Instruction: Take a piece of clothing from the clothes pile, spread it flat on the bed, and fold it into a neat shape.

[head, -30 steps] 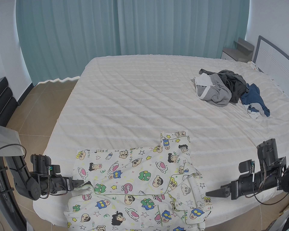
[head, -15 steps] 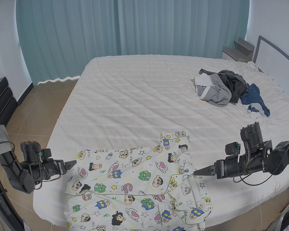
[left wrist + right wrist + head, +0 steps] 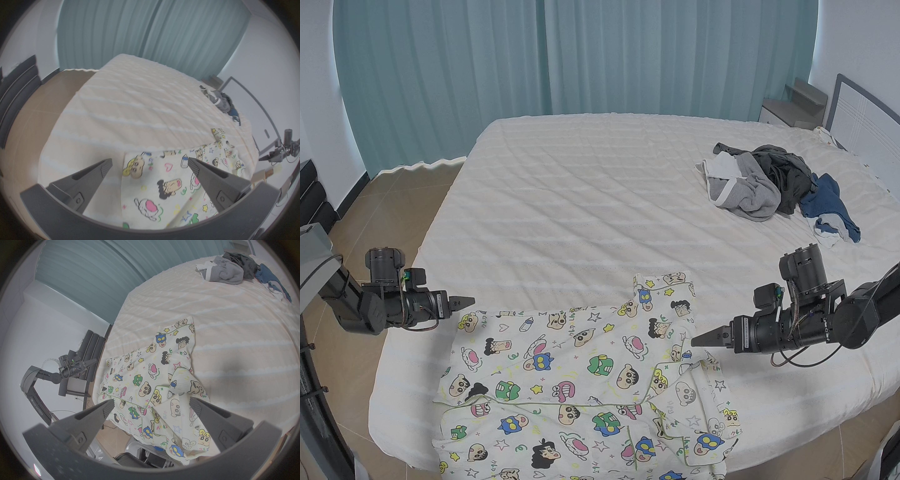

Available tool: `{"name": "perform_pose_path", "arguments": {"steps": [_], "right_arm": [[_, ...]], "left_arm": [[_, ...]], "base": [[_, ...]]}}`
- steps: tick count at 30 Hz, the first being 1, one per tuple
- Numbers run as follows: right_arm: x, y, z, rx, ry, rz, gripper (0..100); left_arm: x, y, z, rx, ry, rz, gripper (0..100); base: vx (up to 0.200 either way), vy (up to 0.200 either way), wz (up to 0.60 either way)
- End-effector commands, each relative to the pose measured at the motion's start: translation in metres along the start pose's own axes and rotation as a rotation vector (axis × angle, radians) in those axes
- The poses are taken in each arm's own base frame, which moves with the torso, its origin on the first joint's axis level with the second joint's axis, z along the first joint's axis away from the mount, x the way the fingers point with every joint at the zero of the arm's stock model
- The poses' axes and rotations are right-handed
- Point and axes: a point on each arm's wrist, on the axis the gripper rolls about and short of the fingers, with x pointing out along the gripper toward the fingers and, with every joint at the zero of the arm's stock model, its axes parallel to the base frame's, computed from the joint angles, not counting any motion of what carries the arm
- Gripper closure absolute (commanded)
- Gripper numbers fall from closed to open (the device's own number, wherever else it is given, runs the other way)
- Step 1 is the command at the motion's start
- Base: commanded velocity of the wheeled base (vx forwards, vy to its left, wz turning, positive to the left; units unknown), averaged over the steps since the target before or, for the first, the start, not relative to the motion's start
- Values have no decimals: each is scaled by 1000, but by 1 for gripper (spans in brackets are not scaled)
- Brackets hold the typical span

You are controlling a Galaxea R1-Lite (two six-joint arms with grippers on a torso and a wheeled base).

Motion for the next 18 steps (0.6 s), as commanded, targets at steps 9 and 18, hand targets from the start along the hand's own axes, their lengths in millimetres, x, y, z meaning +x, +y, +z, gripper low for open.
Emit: {"name": "perform_pose_path", "arguments": {"steps": [9,18], "right_arm": [[11,-6,-4,13,33,-17,0],[14,-5,-5,9,41,-15,0]], "left_arm": [[64,32,-17,19,82,-113,0],[76,39,-21,17,88,-111,0]], "base": [[0,0,0],[0,0,0]]}}
